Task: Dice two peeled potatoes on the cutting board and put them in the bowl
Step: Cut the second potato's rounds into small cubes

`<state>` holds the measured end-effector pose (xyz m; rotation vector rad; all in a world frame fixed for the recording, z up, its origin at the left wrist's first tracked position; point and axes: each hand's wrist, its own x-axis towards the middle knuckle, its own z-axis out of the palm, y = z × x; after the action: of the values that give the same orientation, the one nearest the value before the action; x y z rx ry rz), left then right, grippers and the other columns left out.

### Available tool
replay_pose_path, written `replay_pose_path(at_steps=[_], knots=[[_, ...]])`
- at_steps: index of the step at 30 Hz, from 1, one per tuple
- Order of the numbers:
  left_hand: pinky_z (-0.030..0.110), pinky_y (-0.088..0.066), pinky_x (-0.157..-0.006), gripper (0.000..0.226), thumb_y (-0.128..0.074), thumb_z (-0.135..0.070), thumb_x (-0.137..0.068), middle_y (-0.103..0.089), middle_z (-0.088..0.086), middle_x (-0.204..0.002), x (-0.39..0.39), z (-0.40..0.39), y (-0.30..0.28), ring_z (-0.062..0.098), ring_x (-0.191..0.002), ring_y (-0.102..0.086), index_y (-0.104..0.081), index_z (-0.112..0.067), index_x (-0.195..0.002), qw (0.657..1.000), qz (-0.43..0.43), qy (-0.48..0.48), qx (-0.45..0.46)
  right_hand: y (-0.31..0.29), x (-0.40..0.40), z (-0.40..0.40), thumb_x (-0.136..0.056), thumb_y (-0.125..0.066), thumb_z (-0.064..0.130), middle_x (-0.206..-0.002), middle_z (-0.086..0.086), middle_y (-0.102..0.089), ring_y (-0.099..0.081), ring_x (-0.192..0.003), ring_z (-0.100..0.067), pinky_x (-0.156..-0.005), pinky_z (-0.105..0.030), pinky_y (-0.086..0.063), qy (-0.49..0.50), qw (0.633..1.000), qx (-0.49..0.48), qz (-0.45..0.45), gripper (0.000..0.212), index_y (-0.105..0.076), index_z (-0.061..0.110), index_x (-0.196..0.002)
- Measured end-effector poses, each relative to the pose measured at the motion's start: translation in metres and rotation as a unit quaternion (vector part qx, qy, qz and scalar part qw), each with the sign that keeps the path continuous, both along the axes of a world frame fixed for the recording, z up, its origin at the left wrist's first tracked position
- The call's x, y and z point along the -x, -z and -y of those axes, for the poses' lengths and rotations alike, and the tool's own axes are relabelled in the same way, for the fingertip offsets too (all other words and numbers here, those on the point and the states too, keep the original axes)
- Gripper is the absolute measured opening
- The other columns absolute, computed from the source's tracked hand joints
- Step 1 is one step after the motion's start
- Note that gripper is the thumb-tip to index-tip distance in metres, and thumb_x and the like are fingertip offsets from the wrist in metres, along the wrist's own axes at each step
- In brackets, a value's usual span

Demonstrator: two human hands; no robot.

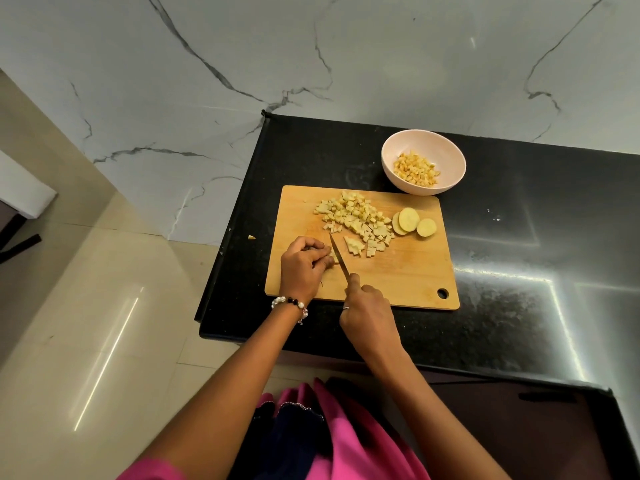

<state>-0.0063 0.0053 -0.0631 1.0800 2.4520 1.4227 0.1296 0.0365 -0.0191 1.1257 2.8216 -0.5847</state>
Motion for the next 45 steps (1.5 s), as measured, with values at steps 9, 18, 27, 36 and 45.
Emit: replay_pose_path(at_steps=[9, 18, 27, 36, 45], knots=[[0.026, -0.043, -0.075, 0.02, -0.079, -0.009, -0.071, -0.061, 0.011, -0.091, -0.001, -0.002, 0.003, 0.028, -0.089, -0.053, -0.075, -0.004, -0.09, 0.999, -0.036, -0.029, 0.025, 0.0, -0.002, 0.014, -0.095, -0.029, 0.002, -0.118, -0.02, -0.052, -0.06, -0.09, -0.036, -0.065, -0.037, -0.041, -0.023, 0.999, -0.036, 0.034, 0.055, -0.013, -0.001, -0.148], [0.026, -0.047, -0.078, 0.021, -0.079, -0.011, -0.072, -0.06, 0.006, -0.093, 0.001, 0.0, 0.0, 0.022, -0.093, -0.054, -0.075, -0.006, -0.092, 0.999, 0.0, -0.027, 0.026, 0.001, -0.002, 0.001, -0.097, -0.029, 0.007, -0.121, -0.018, -0.05, -0.06, -0.093, -0.033, -0.064, -0.034, -0.039, 0.008, 0.998, -0.045, 0.049, 0.054, -0.013, 0.003, -0.148], [0.02, -0.053, -0.079, 0.026, -0.081, -0.008, -0.069, -0.065, 0.003, -0.098, 0.004, 0.003, -0.002, 0.016, -0.095, -0.061, -0.075, -0.005, -0.094, 0.999, 0.042, -0.028, 0.01, -0.002, 0.0, 0.006, -0.095, -0.033, 0.011, -0.11, -0.016, -0.056, -0.055, -0.094, -0.033, -0.067, -0.034, -0.038, 0.018, 0.999, 0.025, -0.023, 0.053, -0.024, 0.007, -0.147], [0.03, -0.052, -0.079, 0.019, -0.081, -0.009, -0.069, -0.065, 0.005, -0.094, 0.002, 0.001, -0.002, 0.021, -0.093, -0.06, -0.075, -0.003, -0.087, 0.999, 0.027, -0.039, 0.017, 0.0, 0.008, 0.001, -0.093, -0.035, 0.008, -0.106, -0.019, -0.058, -0.057, -0.089, -0.035, -0.069, -0.037, -0.042, -0.01, 1.0, 0.016, -0.013, 0.055, -0.024, 0.002, -0.146], [0.027, -0.047, -0.077, 0.018, -0.08, -0.01, -0.07, -0.064, 0.008, -0.092, 0.0, 0.001, 0.002, 0.023, -0.092, -0.057, -0.076, -0.004, -0.086, 0.999, 0.007, -0.047, 0.017, 0.0, -0.004, 0.018, -0.095, -0.031, 0.005, -0.118, -0.019, -0.051, -0.059, -0.093, -0.036, -0.068, -0.039, -0.042, -0.025, 0.999, -0.025, 0.037, 0.056, -0.013, 0.003, -0.148]])
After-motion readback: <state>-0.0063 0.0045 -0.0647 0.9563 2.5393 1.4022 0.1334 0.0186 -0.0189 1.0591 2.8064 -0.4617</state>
